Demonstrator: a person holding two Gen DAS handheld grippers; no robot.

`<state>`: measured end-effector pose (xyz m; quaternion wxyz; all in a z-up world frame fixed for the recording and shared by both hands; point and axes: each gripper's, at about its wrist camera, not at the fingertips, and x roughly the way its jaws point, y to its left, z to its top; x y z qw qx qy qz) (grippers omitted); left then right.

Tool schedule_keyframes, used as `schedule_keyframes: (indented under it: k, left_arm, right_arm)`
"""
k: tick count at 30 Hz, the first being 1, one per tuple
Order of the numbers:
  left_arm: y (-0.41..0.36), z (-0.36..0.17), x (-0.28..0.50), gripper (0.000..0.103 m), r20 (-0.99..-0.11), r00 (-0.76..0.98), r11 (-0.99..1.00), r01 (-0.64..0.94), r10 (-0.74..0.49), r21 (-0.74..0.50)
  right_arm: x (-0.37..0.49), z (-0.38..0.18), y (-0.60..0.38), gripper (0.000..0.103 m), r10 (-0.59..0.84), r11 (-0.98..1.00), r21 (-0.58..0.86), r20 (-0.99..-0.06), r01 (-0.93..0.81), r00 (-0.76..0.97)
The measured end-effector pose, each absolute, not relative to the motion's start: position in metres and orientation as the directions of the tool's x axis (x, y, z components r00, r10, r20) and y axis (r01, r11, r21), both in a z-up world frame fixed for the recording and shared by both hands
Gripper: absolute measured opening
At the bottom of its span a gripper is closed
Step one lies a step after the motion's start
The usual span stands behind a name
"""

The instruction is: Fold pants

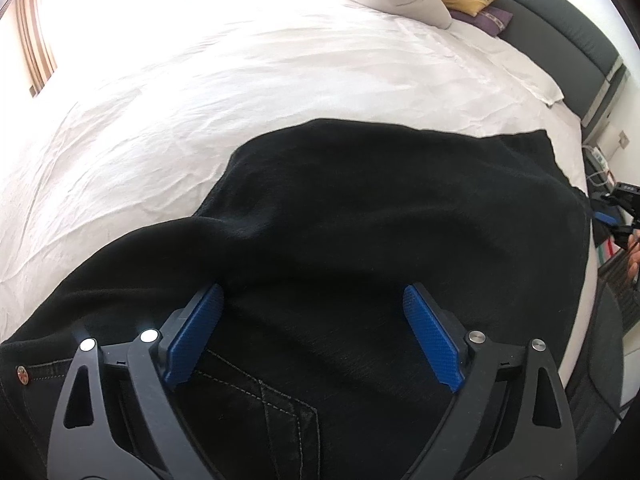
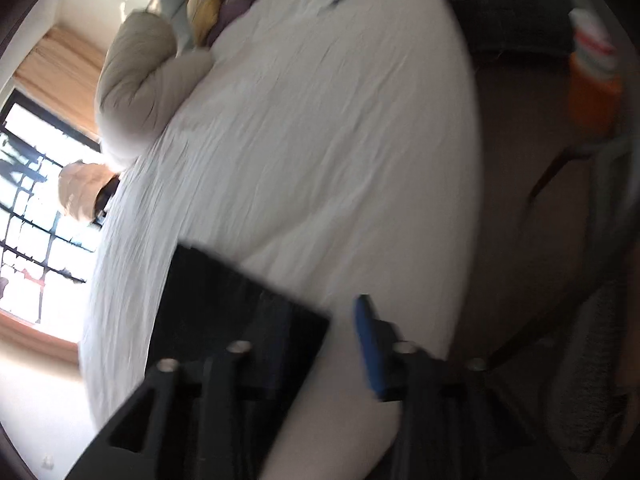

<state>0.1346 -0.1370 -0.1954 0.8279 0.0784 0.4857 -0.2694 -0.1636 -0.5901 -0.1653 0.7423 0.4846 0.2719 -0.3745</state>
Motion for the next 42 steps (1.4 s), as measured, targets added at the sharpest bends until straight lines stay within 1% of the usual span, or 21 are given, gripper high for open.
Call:
schedule_keyframes:
  k: [2,4,6,8,11,13,15,16,17,18,19,21,22,23,27,30,34,35,36,39,42]
  left_arm:
    - [-0.135,-0.19,0.135,0.092,-0.844,0.383,0.848,0.51,-0.375,-0.145]
    - [-0.135,-0.181,0.135,0.092,-0.832,0.39,0.846,0.507,-0.396,-0.165]
    - [-0.139,-0.17,0.135,0.092,-0.811,0.401,0.833,0.524,-0.426,-0.178]
    - [-0.147,-0.162,0.137,0.092,-0.801,0.397,0.813,0.554,-0.448,-0.181]
    - [-0.169,-0.154,0.148,0.092,-0.795,0.357,0.755,0.629,-0.49,-0.183]
    - [-0.182,-0.16,0.16,0.092,-0.815,0.336,0.736,0.659,-0.472,-0.155]
    - [-0.19,-0.18,0.182,0.092,-0.864,0.284,0.743,0.654,-0.416,-0.143]
    - [-0.19,-0.192,0.194,0.092,-0.881,0.266,0.755,0.64,-0.391,-0.142]
    - [-0.187,-0.196,0.2,0.092,-0.879,0.272,0.757,0.638,-0.393,-0.141]
    - [-0.187,-0.198,0.206,0.092,-0.871,0.285,0.753,0.644,-0.401,-0.135]
    - [-0.189,-0.198,0.21,0.092,-0.871,0.289,0.749,0.65,-0.398,-0.126]
    - [-0.192,-0.193,0.219,0.092,-0.864,0.315,0.746,0.659,-0.393,-0.098]
    - [-0.191,-0.193,0.223,0.092,-0.863,0.341,0.757,0.65,-0.372,-0.07]
    - [-0.191,-0.192,0.231,0.092,-0.867,0.373,0.781,0.623,-0.331,-0.03]
    - [-0.153,-0.172,0.258,0.092,-0.837,0.438,0.873,0.479,-0.33,-0.093]
    - [-0.121,-0.152,0.242,0.092,-0.797,0.485,0.888,0.44,-0.36,-0.134]
    - [-0.086,-0.148,0.198,0.092,-0.787,0.436,0.852,0.48,-0.437,-0.207]
    - [-0.086,-0.152,0.186,0.092,-0.785,0.394,0.823,0.512,-0.478,-0.244]
    - [-0.092,-0.156,0.179,0.092,-0.792,0.373,0.809,0.535,-0.484,-0.242]
    - [-0.114,-0.171,0.177,0.092,-0.817,0.369,0.792,0.589,-0.443,-0.163]
    - [-0.128,-0.187,0.209,0.092,-0.843,0.344,0.818,0.546,-0.413,-0.178]
  right_arm:
    - [-0.164,-0.141,-0.591,0.043,-0.33,0.3,0.509,-0.738,0.807,0.589]
    - [-0.149,-0.123,-0.581,0.043,-0.317,0.389,0.501,-0.716,0.773,0.623]
    - [-0.121,-0.115,-0.562,0.043,-0.227,0.512,0.512,-0.694,0.69,0.683]
    - [-0.087,-0.121,-0.54,0.043,-0.076,0.6,0.548,-0.687,0.583,0.723]
    - [-0.051,-0.147,-0.519,0.043,0.049,0.647,0.541,-0.732,0.537,0.679]
    - [-0.038,-0.174,-0.515,0.043,0.065,0.657,0.474,-0.81,0.586,0.583]
    - [-0.044,-0.191,-0.524,0.032,0.08,0.615,0.497,-0.811,0.612,0.579]
    - [-0.047,-0.192,-0.526,0.023,0.081,0.605,0.508,-0.805,0.613,0.587]
    - [-0.051,-0.193,-0.532,0.018,0.073,0.597,0.502,-0.81,0.625,0.582]
    - [-0.054,-0.192,-0.535,0.018,0.055,0.6,0.485,-0.819,0.637,0.571]
    - [-0.058,-0.188,-0.54,0.019,0.023,0.602,0.456,-0.83,0.655,0.557]
    - [-0.064,-0.179,-0.545,0.027,-0.034,0.601,0.408,-0.846,0.687,0.532]
    - [-0.065,-0.176,-0.544,0.038,-0.044,0.605,0.405,-0.843,0.686,0.536]
    - [-0.065,-0.172,-0.543,0.042,-0.047,0.608,0.404,-0.841,0.683,0.539]
    - [-0.039,-0.146,-0.508,0.044,0.028,0.708,0.434,-0.806,0.557,0.591]
    - [0.005,-0.126,-0.461,0.044,0.17,0.801,0.479,-0.757,0.359,0.631]
    - [0.066,-0.116,-0.392,0.043,0.378,0.834,0.54,-0.704,0.108,0.601]
    - [0.077,-0.116,-0.375,0.044,0.422,0.83,0.555,-0.691,0.056,0.588]
    - [0.092,-0.118,-0.355,0.044,0.478,0.816,0.578,-0.673,-0.002,0.565]
    - [0.116,-0.131,-0.325,0.044,0.467,0.835,0.55,-0.717,0.008,0.518]
    - [0.117,-0.133,-0.324,0.044,0.489,0.817,0.576,-0.705,0.013,0.513]
